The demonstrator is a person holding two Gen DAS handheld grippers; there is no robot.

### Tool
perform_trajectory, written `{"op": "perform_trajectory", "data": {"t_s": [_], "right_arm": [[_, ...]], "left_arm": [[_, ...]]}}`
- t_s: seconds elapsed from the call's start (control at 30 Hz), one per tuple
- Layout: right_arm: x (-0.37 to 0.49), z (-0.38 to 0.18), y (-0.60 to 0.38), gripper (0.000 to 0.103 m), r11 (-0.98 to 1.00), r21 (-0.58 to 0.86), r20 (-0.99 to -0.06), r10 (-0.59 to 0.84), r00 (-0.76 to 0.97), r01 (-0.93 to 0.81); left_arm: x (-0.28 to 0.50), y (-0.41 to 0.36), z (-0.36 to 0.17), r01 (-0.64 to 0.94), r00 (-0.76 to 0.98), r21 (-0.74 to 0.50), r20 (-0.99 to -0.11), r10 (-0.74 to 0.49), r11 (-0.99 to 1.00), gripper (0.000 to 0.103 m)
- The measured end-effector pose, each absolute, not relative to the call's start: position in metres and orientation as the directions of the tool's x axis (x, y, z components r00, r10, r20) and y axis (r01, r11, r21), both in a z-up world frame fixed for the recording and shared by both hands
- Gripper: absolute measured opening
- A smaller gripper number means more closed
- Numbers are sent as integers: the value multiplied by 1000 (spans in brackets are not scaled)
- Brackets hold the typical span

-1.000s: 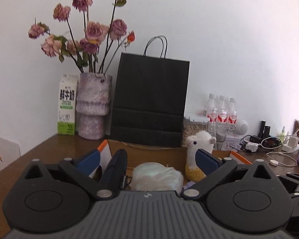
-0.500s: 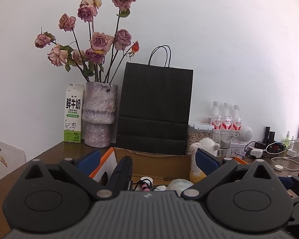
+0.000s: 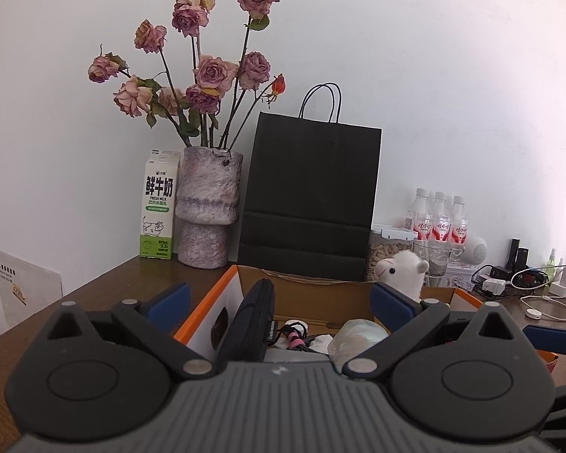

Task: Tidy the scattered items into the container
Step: 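Withdraw both tools from the box back over the table, then grasp the small orange item with the right tool while the left tool grasps the USB cable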

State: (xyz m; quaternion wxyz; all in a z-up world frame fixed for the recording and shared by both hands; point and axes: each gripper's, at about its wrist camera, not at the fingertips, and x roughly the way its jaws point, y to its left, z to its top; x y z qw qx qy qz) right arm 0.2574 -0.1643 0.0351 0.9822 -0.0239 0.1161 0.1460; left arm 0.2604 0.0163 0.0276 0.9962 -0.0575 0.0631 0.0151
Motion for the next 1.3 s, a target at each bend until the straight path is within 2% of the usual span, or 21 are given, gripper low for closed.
{"op": "perform_trajectory", "data": {"t_s": [0.2, 0.5, 0.6, 0.63, 0.67, 0.73, 0.8, 0.87, 1.07, 1.3], "right_arm": [[232, 33, -165, 103, 950, -5, -247, 302, 920, -313], [219, 25, -151, 86, 927, 9, -385, 349, 854, -375], [234, 18, -144, 69, 934, 19, -485, 320, 814, -356], [241, 15, -142, 58, 934, 35, -519, 321, 792, -356], [249, 12, -140, 51, 934, 55, -551, 323, 770, -353], [262, 6, -137, 45, 937, 84, -592, 320, 740, -338], [267, 5, -134, 39, 943, 79, -591, 306, 746, -324], [266, 4, -129, 11, 944, 50, -593, 291, 751, -326], [257, 7, -132, 11, 939, 82, -580, 318, 750, -334], [246, 15, -142, 11, 946, 79, -502, 311, 807, -315]], "left_arm": [[235, 27, 23, -68, 989, -108, -142, 52, 992, 103], [211, 37, 14, -94, 979, -117, -191, 70, 989, 103], [207, 41, 13, -120, 975, -134, -205, 91, 984, 103], [206, 41, 13, -128, 972, -132, -213, 98, 983, 103], [206, 41, 13, -134, 969, -127, -225, 103, 983, 103], [205, 41, 12, -138, 965, -124, -241, 105, 983, 103], [203, 42, 12, -140, 964, -127, -244, 106, 982, 103], [202, 43, 11, -145, 960, -125, -257, 109, 981, 103], [205, 43, 10, -150, 943, -108, -313, 109, 983, 103], [209, 42, 5, -164, 905, -94, -410, 112, 982, 103]]}}
